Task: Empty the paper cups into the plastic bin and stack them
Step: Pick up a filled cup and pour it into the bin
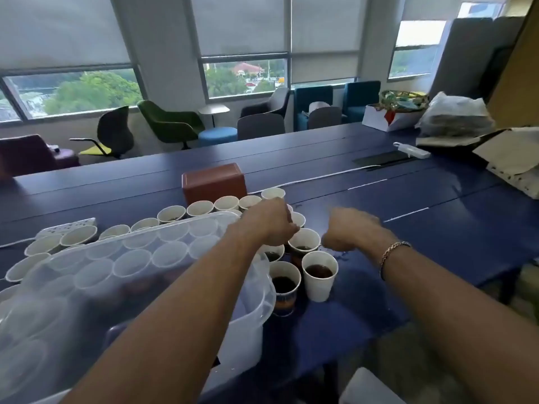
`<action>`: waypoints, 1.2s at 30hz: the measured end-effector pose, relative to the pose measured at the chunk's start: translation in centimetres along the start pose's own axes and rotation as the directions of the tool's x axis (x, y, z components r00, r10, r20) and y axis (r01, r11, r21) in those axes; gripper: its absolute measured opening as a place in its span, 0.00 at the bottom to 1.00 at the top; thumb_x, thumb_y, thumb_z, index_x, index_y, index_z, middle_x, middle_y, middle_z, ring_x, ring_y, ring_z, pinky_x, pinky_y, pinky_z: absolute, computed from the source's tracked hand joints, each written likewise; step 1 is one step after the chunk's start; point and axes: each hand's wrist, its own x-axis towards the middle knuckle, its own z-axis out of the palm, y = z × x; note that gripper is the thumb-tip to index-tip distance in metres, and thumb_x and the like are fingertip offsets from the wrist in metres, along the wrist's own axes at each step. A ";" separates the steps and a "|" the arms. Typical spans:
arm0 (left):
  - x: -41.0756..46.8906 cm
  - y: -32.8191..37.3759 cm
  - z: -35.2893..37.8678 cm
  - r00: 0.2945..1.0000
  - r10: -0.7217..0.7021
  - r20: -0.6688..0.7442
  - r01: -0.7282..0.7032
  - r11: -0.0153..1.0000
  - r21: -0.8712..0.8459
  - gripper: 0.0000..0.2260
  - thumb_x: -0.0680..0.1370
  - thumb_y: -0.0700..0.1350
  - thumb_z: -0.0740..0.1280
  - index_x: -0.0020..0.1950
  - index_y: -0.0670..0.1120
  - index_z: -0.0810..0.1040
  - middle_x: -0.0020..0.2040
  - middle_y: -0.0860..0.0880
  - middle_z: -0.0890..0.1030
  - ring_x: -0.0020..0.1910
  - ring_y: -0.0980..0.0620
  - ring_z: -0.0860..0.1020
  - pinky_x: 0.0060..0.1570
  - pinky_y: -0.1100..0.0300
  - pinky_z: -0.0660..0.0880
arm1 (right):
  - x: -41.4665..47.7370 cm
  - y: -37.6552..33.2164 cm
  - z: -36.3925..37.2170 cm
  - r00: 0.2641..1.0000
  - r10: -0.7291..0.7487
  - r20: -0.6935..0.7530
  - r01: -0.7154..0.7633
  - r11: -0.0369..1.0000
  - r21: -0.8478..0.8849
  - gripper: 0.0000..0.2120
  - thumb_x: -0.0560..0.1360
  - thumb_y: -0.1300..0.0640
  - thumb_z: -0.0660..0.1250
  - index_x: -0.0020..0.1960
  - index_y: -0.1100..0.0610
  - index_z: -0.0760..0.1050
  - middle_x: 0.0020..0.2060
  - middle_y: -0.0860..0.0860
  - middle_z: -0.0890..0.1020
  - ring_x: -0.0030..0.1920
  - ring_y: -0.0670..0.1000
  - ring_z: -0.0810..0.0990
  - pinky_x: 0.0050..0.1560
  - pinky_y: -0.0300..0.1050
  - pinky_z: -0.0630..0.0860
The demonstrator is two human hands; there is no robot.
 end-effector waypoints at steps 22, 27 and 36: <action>-2.6 2.4 -6.2 0.998 -0.004 -0.066 -0.003 0.994 -0.107 0.18 0.82 0.55 0.58 0.42 0.45 0.79 0.43 0.46 0.83 0.40 0.47 0.81 0.44 0.53 0.78 | -1.9 -1.5 -8.0 0.995 -0.058 -0.077 0.083 0.928 0.363 0.14 0.72 0.64 0.62 0.29 0.64 0.78 0.23 0.55 0.79 0.20 0.49 0.74 0.23 0.36 0.71; -3.0 -1.2 -11.4 0.995 -0.070 -0.073 0.039 0.929 -0.367 0.13 0.82 0.46 0.57 0.48 0.41 0.78 0.42 0.43 0.84 0.34 0.49 0.85 0.38 0.55 0.82 | -0.4 -6.6 -11.0 0.977 -0.104 -0.188 0.173 0.898 0.404 0.14 0.76 0.58 0.64 0.35 0.63 0.79 0.28 0.55 0.80 0.26 0.50 0.75 0.26 0.39 0.70; -5.7 -9.1 -14.3 0.967 -0.219 -0.129 0.133 0.869 -0.476 0.14 0.83 0.49 0.57 0.50 0.42 0.79 0.42 0.44 0.84 0.35 0.48 0.85 0.42 0.51 0.84 | -0.6 -13.8 -8.6 0.923 -0.373 -0.097 0.289 0.504 0.814 0.26 0.72 0.32 0.63 0.61 0.49 0.73 0.55 0.47 0.78 0.54 0.50 0.78 0.48 0.47 0.77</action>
